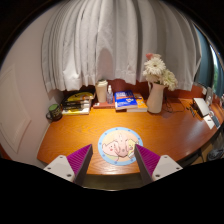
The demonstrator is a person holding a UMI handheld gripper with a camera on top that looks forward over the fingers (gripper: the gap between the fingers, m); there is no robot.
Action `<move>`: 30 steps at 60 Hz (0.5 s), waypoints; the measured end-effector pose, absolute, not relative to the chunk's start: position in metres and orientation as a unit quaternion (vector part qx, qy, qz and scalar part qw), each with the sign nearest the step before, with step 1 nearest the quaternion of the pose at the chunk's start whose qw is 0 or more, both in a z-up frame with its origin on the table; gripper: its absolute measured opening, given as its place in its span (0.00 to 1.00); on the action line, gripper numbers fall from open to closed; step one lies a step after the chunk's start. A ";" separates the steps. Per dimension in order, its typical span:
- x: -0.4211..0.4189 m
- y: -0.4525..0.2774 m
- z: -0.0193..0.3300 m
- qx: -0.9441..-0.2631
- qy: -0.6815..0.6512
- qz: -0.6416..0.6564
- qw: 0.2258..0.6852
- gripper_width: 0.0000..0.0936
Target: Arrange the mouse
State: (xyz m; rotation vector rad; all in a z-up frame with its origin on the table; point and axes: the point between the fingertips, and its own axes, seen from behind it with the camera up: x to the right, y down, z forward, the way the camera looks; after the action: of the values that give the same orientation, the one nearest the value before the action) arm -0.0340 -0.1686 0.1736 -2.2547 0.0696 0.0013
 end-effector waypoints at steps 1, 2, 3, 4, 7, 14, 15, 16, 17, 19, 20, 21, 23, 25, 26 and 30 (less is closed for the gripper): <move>-0.034 -0.172 0.177 -0.903 0.028 -0.001 0.429 0.89; -0.034 -0.176 0.180 -0.902 0.028 -0.003 0.431 0.89; -0.035 -0.179 0.182 -0.902 0.029 -0.005 0.431 0.89; -0.035 -0.182 0.184 -0.901 0.029 -0.006 0.432 0.89; -0.038 -0.192 0.191 -0.900 0.027 -0.010 0.434 0.89; -0.049 -0.206 0.207 -0.896 0.023 -0.011 0.444 0.89; -0.051 -0.208 0.210 -0.895 0.022 -0.011 0.445 0.89; -0.052 -0.210 0.211 -0.894 0.022 -0.010 0.447 0.89; -0.053 -0.211 0.214 -0.894 0.021 -0.009 0.447 0.89; -0.056 -0.214 0.218 -0.893 0.020 -0.008 0.449 0.90; -0.058 -0.215 0.220 -0.893 0.019 -0.007 0.451 0.90; -0.059 -0.216 0.222 -0.892 0.019 -0.007 0.452 0.90; -0.061 -0.217 0.226 -0.890 0.018 -0.008 0.456 0.90; -0.062 -0.217 0.230 -0.888 0.018 -0.008 0.459 0.90; -0.063 -0.218 0.230 -0.888 0.019 -0.009 0.460 0.90; -0.065 -0.222 0.233 -0.887 0.020 -0.009 0.462 0.90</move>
State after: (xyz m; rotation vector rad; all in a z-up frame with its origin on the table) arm -0.0645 -0.2216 0.2330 -2.1803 0.0489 -0.0211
